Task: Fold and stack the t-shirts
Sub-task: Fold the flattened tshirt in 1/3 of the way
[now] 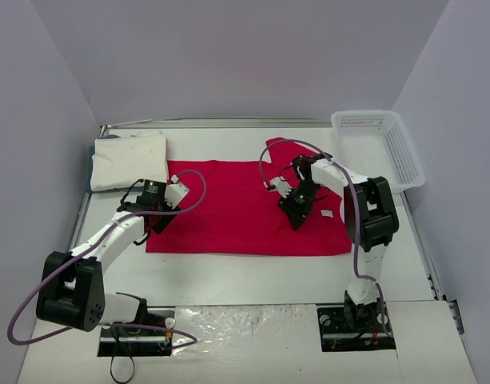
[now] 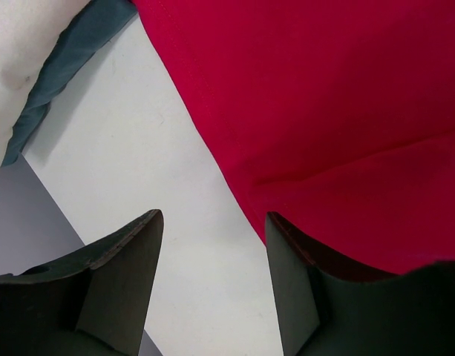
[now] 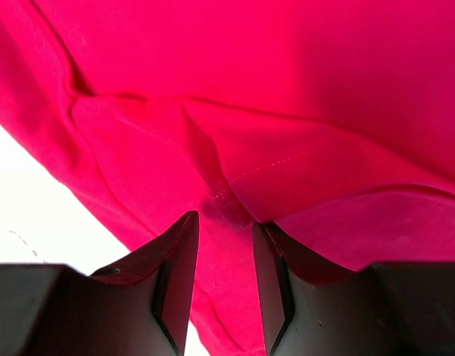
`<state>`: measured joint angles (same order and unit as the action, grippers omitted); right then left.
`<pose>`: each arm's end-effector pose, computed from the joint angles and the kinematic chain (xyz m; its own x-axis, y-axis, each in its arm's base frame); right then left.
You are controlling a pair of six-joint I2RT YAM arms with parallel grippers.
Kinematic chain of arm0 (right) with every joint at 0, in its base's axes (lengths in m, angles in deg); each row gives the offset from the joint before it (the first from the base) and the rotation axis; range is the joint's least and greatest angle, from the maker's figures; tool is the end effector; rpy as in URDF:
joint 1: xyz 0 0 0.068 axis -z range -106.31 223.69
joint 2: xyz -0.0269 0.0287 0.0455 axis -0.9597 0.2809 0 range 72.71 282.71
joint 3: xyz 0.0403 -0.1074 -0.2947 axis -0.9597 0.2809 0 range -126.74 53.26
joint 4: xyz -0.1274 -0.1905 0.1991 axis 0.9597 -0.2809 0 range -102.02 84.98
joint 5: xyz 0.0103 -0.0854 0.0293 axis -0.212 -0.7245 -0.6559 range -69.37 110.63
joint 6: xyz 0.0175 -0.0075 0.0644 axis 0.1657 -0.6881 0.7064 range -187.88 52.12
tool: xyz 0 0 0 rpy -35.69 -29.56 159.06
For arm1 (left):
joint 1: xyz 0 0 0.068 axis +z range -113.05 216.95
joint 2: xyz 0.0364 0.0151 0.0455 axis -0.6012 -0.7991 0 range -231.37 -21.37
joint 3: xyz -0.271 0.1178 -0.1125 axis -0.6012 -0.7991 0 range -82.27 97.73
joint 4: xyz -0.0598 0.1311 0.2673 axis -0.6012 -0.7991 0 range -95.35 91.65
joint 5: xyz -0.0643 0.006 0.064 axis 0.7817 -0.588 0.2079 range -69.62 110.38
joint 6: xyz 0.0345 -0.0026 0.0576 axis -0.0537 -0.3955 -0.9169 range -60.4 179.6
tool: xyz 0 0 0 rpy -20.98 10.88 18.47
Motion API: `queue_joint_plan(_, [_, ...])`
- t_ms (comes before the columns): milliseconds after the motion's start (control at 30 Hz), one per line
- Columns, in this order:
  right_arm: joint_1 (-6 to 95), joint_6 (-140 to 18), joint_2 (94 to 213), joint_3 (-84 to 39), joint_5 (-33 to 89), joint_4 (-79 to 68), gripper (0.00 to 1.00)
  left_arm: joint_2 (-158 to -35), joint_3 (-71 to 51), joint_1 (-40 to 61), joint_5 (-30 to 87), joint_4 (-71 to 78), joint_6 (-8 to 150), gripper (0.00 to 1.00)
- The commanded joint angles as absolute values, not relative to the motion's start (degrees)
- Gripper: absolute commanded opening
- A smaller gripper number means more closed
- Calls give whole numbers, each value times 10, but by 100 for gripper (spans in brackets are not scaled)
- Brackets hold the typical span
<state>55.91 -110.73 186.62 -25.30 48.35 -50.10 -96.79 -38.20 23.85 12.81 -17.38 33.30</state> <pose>0.4077 0.1567 0.1573 -0.4546 -0.7779 -0.4338 -0.8907 0.3961 0.2231 0.2957 -0.0615 0.2148 -0.6091 0.5929 -0.5267 0.4606 0.8051 0.3737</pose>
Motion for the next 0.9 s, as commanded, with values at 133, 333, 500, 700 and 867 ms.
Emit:
queue_joint_plan(133, [534,-1087,1895,-325,495,-518,32,-960,-378,239,119,-170,343,56])
queue_joint_plan(333, [522,-1087,1921,-364,492,-517,33,-963,-382,239,117,-170,342,56])
queue_joint_plan(500, [522,-1087,1927,-379,490,-514,33,-968,-381,239,115,-169,344,56])
queue_joint_plan(700, [526,-1085,1917,-401,483,-503,35,-976,-378,239,112,-169,344,55])
queue_joint_plan(867, [525,-1081,1938,-434,486,-505,35,-981,-375,239,106,-170,346,55])
